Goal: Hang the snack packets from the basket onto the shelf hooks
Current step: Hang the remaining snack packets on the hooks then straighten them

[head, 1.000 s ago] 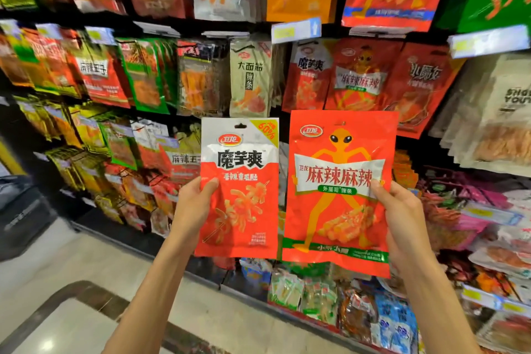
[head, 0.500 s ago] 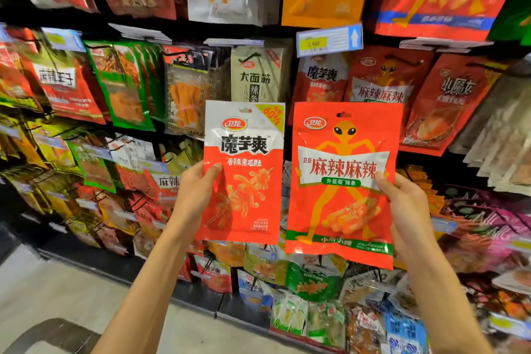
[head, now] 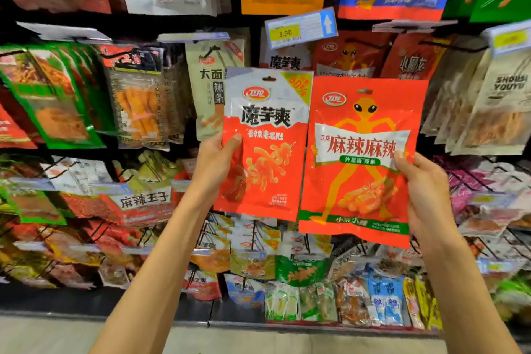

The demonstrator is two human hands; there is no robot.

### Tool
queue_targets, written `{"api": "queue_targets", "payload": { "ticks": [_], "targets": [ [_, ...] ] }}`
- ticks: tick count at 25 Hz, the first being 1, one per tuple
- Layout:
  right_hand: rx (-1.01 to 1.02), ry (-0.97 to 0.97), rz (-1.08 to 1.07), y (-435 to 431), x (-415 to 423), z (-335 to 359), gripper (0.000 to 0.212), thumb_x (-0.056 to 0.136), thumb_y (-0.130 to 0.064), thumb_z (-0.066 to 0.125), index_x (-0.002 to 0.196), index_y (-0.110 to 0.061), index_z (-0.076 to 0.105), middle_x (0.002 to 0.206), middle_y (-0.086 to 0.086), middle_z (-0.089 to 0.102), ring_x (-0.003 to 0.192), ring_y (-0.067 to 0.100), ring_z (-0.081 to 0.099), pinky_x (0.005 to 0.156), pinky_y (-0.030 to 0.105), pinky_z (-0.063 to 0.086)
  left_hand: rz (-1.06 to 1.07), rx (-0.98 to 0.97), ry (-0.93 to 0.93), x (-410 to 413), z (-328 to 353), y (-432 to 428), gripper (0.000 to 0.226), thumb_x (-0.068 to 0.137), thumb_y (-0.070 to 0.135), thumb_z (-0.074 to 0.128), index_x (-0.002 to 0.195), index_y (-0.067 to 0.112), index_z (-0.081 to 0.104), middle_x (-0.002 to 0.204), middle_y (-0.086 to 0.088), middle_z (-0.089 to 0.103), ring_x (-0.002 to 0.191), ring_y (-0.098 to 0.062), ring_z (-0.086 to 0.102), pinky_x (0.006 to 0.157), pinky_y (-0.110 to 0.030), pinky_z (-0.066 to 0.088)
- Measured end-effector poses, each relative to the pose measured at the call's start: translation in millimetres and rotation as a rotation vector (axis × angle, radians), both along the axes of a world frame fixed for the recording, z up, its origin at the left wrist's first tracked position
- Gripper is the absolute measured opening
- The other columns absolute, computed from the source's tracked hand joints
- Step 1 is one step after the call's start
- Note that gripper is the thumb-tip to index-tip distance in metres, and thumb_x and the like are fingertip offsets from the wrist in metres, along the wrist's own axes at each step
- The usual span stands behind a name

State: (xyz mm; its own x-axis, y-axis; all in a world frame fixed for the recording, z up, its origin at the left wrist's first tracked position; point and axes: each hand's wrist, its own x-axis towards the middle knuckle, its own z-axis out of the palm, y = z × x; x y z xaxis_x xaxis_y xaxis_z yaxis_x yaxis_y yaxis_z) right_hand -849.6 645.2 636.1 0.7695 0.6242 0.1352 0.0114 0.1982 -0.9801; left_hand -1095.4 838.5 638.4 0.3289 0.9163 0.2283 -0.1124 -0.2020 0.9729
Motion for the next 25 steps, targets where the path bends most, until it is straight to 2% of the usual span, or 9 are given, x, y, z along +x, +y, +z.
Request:
{"api": "queue_targets", "payload": {
  "ticks": [4,8,10,12,13,16,19,22,25],
  "targets": [
    [0.013,-0.009,-0.067,-9.6,17.0,1.5,0.025,0.099,-0.021,0.056,0.085,-0.023,0.077,0.089,0.001,0.076,0.082,0.019,0.072,0.082,0.045,0.054,-0.042,0.059,-0.027,26.1,8.8,7.2,0.021,0.099,0.012,0.052,0.090,0.021,0.069,0.083,0.006,0.074,0.078,-0.014,0.068,0.079,-0.035,0.052],
    [0.057,0.000,-0.082,-14.6,32.2,-3.6,0.023,0.097,-0.021,0.057,0.087,-0.025,0.078,0.099,0.006,0.075,0.096,0.028,0.070,0.092,0.053,0.053,-0.027,0.074,-0.038,47.8,19.8,17.3,0.019,0.098,0.012,0.054,0.088,0.021,0.068,0.079,0.010,0.074,0.076,-0.010,0.067,0.079,-0.033,0.052],
    [0.076,0.013,-0.093,-12.8,38.1,-0.5,0.023,0.096,-0.020,0.058,0.085,-0.025,0.078,0.097,0.007,0.075,0.094,0.030,0.070,0.092,0.053,0.052,-0.022,0.089,-0.029,54.1,24.0,23.8,0.016,0.096,0.016,0.057,0.086,0.020,0.069,0.082,0.007,0.074,0.078,-0.013,0.067,0.080,-0.037,0.054],
    [0.091,0.017,-0.093,-9.5,41.2,5.0,0.024,0.096,-0.020,0.059,0.081,-0.021,0.077,0.088,0.008,0.074,0.080,0.029,0.068,0.083,0.053,0.050,-0.001,0.119,0.007,56.6,23.9,26.0,0.014,0.093,0.024,0.059,0.084,0.021,0.070,0.085,-0.001,0.073,0.077,-0.021,0.065,0.079,-0.048,0.054],
    [0.093,0.011,-0.097,-8.6,42.4,7.3,0.023,0.096,-0.019,0.059,0.081,-0.019,0.076,0.085,0.008,0.074,0.077,0.028,0.068,0.080,0.053,0.050,0.006,0.137,0.015,55.9,22.9,24.2,0.015,0.094,0.025,0.059,0.084,0.022,0.070,0.085,-0.003,0.072,0.076,-0.022,0.065,0.077,-0.049,0.054],
    [0.098,-0.006,-0.102,-7.0,47.9,10.3,0.020,0.097,-0.019,0.059,0.085,-0.017,0.074,0.084,0.005,0.075,0.078,0.025,0.071,0.081,0.049,0.054,-0.011,0.149,-0.034,54.2,22.1,18.1,0.017,0.099,0.016,0.053,0.096,0.021,0.069,0.094,-0.002,0.073,0.081,-0.017,0.069,0.078,-0.035,0.055],
    [0.092,-0.027,-0.075,-4.2,50.5,13.0,0.017,0.097,-0.019,0.059,0.088,-0.016,0.073,0.087,0.005,0.076,0.080,0.023,0.072,0.079,0.045,0.056,0.001,0.118,-0.048,53.7,25.8,18.9,0.016,0.099,0.016,0.053,0.101,0.014,0.068,0.099,-0.009,0.073,0.086,-0.023,0.069,0.083,-0.042,0.055],
    [0.118,-0.024,-0.047,-2.3,52.8,17.8,0.016,0.098,-0.018,0.057,0.090,-0.016,0.071,0.084,0.003,0.075,0.075,0.019,0.073,0.069,0.035,0.058,0.013,0.068,-0.049,55.9,29.0,20.3,0.015,0.099,0.017,0.054,0.099,0.013,0.069,0.099,-0.013,0.073,0.090,-0.029,0.069,0.090,-0.048,0.053],
    [0.143,-0.025,-0.019,-1.2,55.3,23.7,0.016,0.099,-0.017,0.056,0.092,-0.015,0.070,0.083,0.003,0.075,0.070,0.017,0.072,0.057,0.027,0.056,0.017,0.061,-0.036,60.3,32.9,18.3,0.015,0.098,0.018,0.056,0.092,0.016,0.069,0.094,-0.013,0.073,0.087,-0.032,0.068,0.090,-0.052,0.051]
  ]
}}
